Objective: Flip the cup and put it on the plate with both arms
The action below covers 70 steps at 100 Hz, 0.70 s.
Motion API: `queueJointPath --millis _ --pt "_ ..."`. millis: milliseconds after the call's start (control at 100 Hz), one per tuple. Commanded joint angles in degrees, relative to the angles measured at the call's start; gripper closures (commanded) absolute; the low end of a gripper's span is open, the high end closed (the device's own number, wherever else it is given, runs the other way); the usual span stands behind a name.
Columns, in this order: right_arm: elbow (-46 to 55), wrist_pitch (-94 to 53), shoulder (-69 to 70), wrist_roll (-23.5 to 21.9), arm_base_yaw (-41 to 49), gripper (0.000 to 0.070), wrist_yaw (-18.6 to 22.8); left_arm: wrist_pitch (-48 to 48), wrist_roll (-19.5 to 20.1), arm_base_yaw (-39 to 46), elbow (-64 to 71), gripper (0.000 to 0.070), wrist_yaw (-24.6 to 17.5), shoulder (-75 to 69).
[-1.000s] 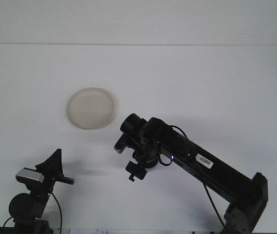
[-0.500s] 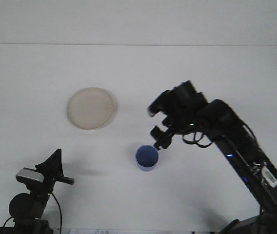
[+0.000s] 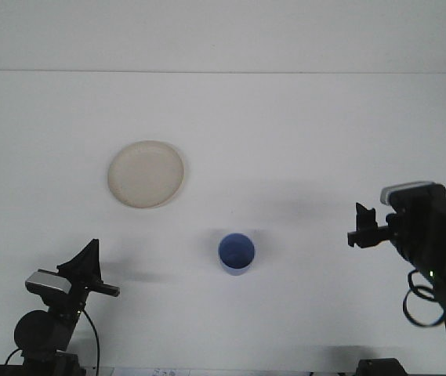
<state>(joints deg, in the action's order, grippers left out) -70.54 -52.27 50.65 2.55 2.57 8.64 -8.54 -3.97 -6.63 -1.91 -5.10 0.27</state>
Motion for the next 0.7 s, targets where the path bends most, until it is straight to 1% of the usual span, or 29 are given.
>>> queueJointPath --millis 0,90,140,200,260,300,330,360,420,520,690 --pt "5.62 3.61 -5.14 -2.89 -0.37 0.0264 0.09 -0.55 -0.15 -0.02 1.09 0.0688 -0.33 -0.04" --pt "13.25 7.19 -12.28 -4.52 -0.42 0.0266 -0.11 -0.57 -0.15 -0.02 1.07 0.0688 -0.33 -0.04" --pt "16.92 8.85 -15.69 -4.81 -0.42 0.0306 -0.33 -0.55 -0.17 -0.02 1.01 0.0688 -0.33 -0.04" --pt "20.57 10.36 -19.21 -5.73 -0.39 0.0408 -1.53 -0.46 -0.46 -0.02 0.70 0.0688 -0.31 -0.04" --pt "23.26 11.67 -21.90 -6.40 -0.39 0.0539 -2.82 -0.04 -1.64 -0.02 -0.11 0.0688 -0.11 -0.02" --pt "24.33 12.26 -23.23 -6.60 -0.39 0.0619 -3.19 0.55 -2.93 -0.02 -1.11 0.0688 0.74 0.00" --pt "24.76 12.52 -24.00 -6.69 -0.39 0.0667 -3.30 1.27 -3.85 -0.02 -2.14 0.0688 1.57 0.02" --pt "24.92 12.74 -24.48 -6.67 -0.39 0.0700 -3.32 2.03 -4.66 -0.02 -3.32 0.0688 2.43 0.04" --pt "24.92 13.35 -24.79 -6.67 -0.39 0.0700 -3.34 3.96 -6.12 -0.02 -6.40 0.0688 4.02 0.37" --pt "24.92 13.79 -24.72 -6.69 -0.39 0.0700 -3.30 8.96 -7.41 -0.02 -13.94 0.0688 6.23 3.02" --pt "24.92 13.99 -23.76 -7.32 -0.39 0.0700 -3.28 23.74 -7.43 -0.02 -32.54 0.0688 6.51 16.13"
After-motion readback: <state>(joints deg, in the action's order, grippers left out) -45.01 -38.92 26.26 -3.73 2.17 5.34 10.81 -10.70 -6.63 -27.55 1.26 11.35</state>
